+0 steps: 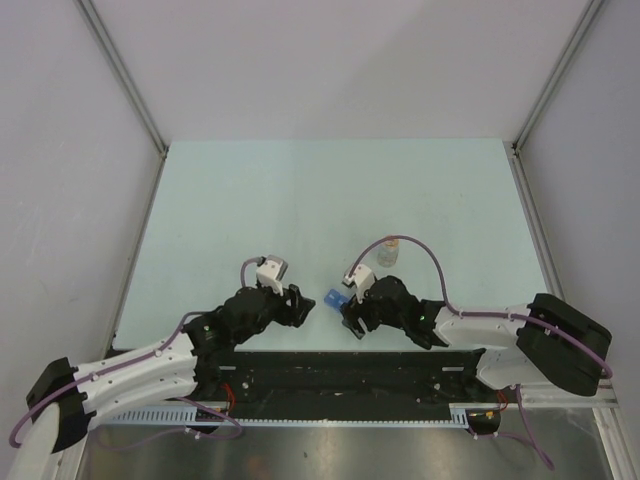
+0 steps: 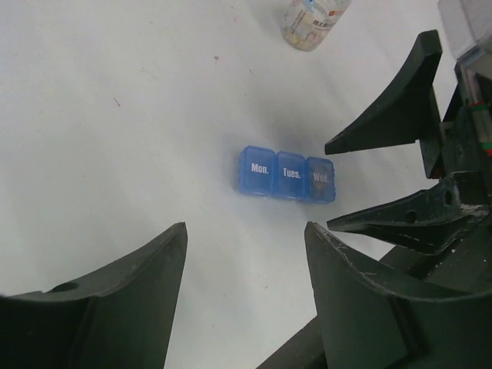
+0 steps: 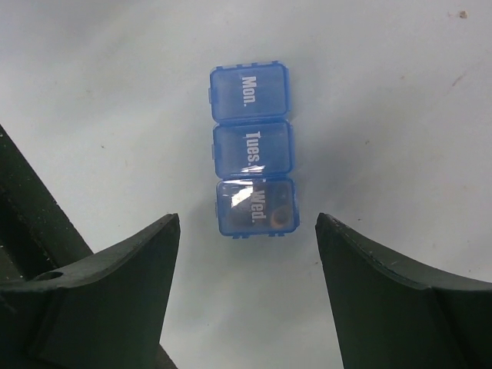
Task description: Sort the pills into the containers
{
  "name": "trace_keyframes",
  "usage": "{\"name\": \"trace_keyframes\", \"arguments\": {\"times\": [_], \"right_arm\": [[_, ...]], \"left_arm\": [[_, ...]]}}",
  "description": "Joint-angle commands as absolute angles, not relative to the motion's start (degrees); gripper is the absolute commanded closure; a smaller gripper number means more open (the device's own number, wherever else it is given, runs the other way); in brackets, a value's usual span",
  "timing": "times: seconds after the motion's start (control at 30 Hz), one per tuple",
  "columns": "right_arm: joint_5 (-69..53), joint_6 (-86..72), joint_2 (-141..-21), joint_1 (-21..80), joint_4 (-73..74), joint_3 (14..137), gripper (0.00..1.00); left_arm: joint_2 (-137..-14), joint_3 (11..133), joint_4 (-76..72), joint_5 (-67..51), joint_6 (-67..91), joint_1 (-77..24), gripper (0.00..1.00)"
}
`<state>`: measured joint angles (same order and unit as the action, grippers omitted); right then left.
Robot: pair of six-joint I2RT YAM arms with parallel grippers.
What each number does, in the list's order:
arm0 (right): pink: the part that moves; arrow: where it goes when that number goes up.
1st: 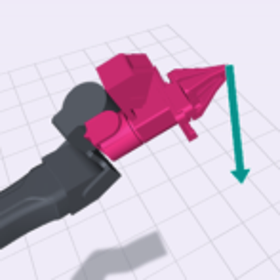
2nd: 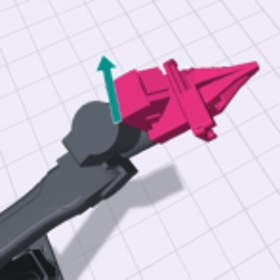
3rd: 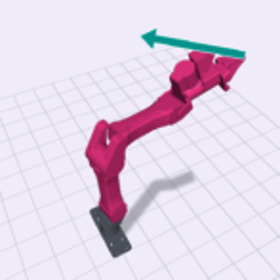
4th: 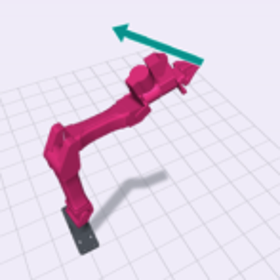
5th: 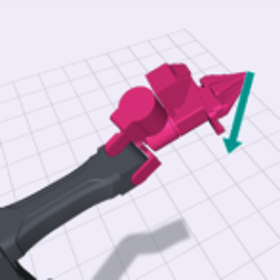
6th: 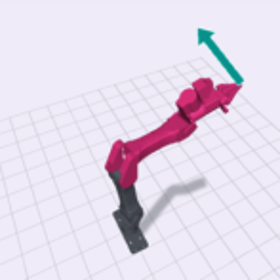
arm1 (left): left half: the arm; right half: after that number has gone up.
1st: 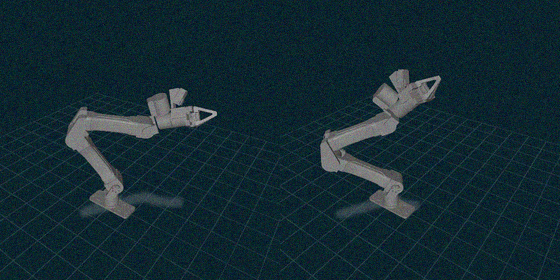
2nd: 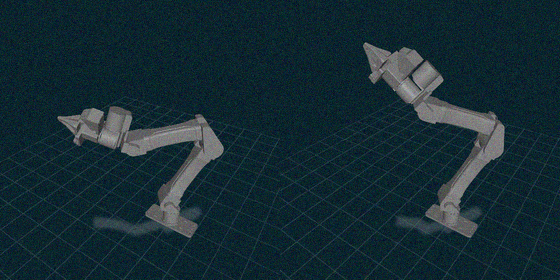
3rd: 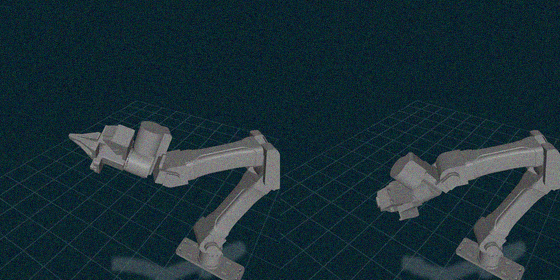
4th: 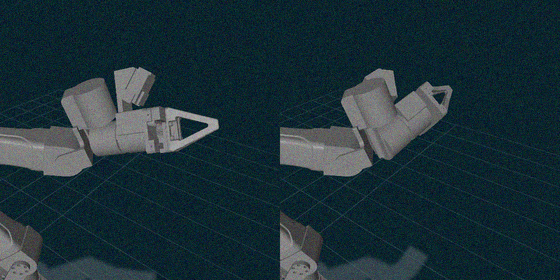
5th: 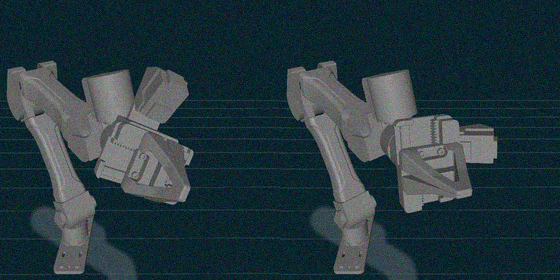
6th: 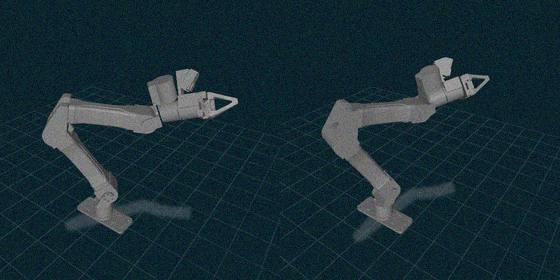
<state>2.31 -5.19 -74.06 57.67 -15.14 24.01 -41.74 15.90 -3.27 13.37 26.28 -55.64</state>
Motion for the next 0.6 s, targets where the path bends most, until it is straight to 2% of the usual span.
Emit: {"name": "trace_keyframes", "arguments": {"times": [0.0,0.33,0.57], "right_arm": [[1.14,-2.73,-76.63,57.57,-17.84,27.50,0.23],[2.55,-3.08,-79.10,57.92,-14.24,29.62,0.31],[3.25,-3.16,-79.19,58.01,-13.36,29.62,0.39]], "left_arm": [[-40.43,15.47,-3.69,13.80,29.27,-55.64,0.32],[-39.90,15.56,-3.34,13.53,32.51,-55.46,0.25],[-36.48,14.68,-1.94,12.75,39.37,-51.07,0.22]]}}
